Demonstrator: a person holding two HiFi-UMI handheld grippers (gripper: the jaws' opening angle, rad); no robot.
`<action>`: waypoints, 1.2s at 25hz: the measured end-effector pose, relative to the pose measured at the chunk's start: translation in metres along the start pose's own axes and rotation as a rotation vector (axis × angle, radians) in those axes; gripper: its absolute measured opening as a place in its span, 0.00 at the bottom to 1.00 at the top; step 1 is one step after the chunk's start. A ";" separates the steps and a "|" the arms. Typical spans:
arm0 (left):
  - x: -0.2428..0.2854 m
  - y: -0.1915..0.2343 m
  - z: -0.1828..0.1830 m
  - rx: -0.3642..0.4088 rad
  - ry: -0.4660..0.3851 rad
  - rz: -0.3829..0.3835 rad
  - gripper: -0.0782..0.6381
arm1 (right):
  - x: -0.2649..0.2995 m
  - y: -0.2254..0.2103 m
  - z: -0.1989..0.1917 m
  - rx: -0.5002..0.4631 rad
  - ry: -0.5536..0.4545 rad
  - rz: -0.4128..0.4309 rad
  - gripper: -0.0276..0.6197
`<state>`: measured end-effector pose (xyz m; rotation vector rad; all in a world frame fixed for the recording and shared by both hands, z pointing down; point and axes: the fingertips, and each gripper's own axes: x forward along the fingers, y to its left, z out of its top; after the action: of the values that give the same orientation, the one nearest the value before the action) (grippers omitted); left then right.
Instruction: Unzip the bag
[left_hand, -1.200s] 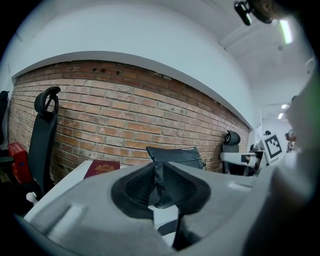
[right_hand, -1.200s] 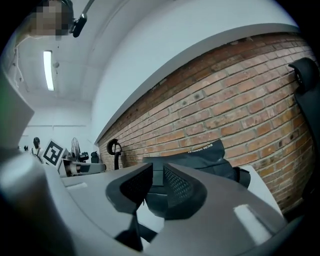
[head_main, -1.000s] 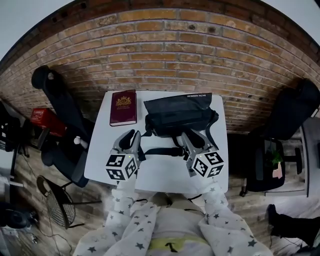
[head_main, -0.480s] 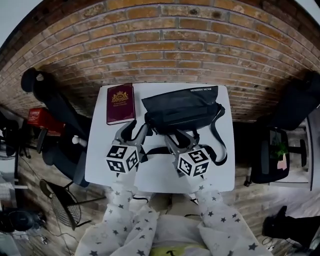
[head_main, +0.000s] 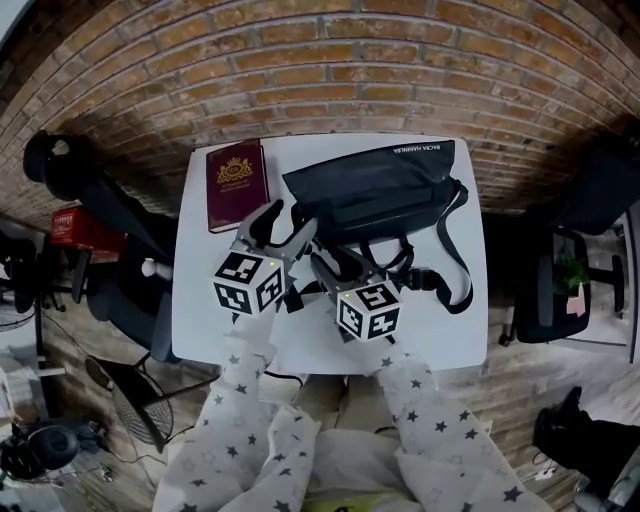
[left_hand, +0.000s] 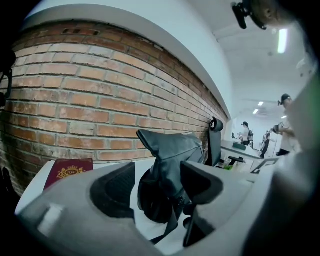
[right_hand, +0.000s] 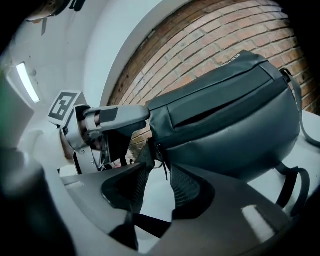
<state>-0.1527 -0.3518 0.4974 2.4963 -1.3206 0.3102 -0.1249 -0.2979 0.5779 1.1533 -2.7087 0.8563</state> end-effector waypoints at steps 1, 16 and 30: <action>0.002 -0.001 0.000 0.004 0.003 -0.012 0.50 | 0.002 0.001 -0.001 0.002 0.001 -0.004 0.29; 0.019 -0.012 -0.003 0.058 0.022 -0.109 0.44 | 0.014 -0.006 -0.005 -0.042 0.024 -0.096 0.08; 0.021 -0.006 -0.007 0.098 0.021 -0.102 0.30 | 0.004 -0.011 -0.002 -0.022 0.015 -0.145 0.07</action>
<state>-0.1368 -0.3624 0.5094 2.6230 -1.1923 0.3847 -0.1209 -0.3055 0.5860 1.3141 -2.5771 0.8095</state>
